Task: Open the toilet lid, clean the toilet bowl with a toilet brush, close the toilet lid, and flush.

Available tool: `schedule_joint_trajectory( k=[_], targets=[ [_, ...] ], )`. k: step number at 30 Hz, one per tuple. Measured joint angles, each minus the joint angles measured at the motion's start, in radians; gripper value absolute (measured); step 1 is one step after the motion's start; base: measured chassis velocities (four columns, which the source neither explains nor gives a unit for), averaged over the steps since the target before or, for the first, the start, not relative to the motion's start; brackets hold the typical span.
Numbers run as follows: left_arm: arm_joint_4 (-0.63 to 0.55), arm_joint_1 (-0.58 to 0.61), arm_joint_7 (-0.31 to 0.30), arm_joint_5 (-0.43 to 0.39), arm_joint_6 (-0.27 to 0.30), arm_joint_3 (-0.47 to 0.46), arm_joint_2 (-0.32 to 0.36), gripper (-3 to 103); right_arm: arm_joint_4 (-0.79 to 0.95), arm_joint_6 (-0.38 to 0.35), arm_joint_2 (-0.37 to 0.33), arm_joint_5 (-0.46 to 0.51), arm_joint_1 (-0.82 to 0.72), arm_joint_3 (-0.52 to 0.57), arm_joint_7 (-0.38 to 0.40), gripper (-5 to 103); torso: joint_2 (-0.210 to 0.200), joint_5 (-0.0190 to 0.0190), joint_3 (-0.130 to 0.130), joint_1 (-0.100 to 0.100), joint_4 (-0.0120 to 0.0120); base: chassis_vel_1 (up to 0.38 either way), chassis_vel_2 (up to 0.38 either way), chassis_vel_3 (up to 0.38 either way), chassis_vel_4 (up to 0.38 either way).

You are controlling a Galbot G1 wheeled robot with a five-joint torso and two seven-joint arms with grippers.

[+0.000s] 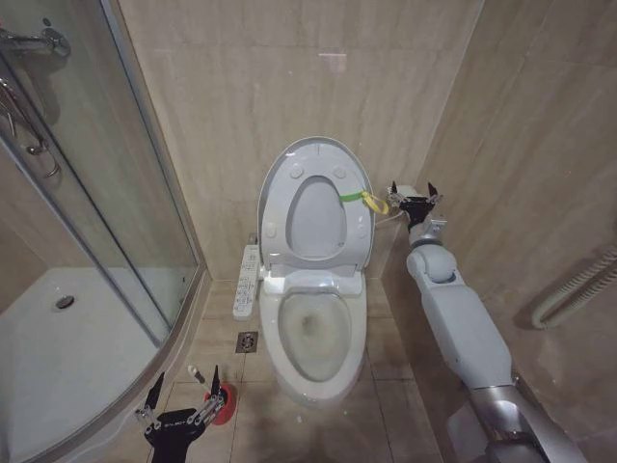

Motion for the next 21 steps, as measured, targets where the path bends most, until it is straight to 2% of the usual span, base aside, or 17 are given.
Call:
schedule_joint_trajectory(
  k=[13, 21],
  targets=[
    [0.0, 0.0, 0.0, 0.0, 0.0, 0.0, 0.0, 99, -0.01, 0.032, -0.014, 0.0, 0.008, 0.003, 0.045, 100, 0.0, 0.0001, 0.0, 0.001, 0.0, -0.07, 0.085, 0.085, -0.086],
    [0.0, 0.0, 0.0, 0.0, 0.0, 0.0, 0.0, 99, -0.029, 0.062, 0.016, -0.016, 0.022, -0.023, 0.088, 100, 0.0, 0.0, 0.0, 0.0, -0.0002, 0.0, 0.0, 0.0, 0.0]
  ],
)
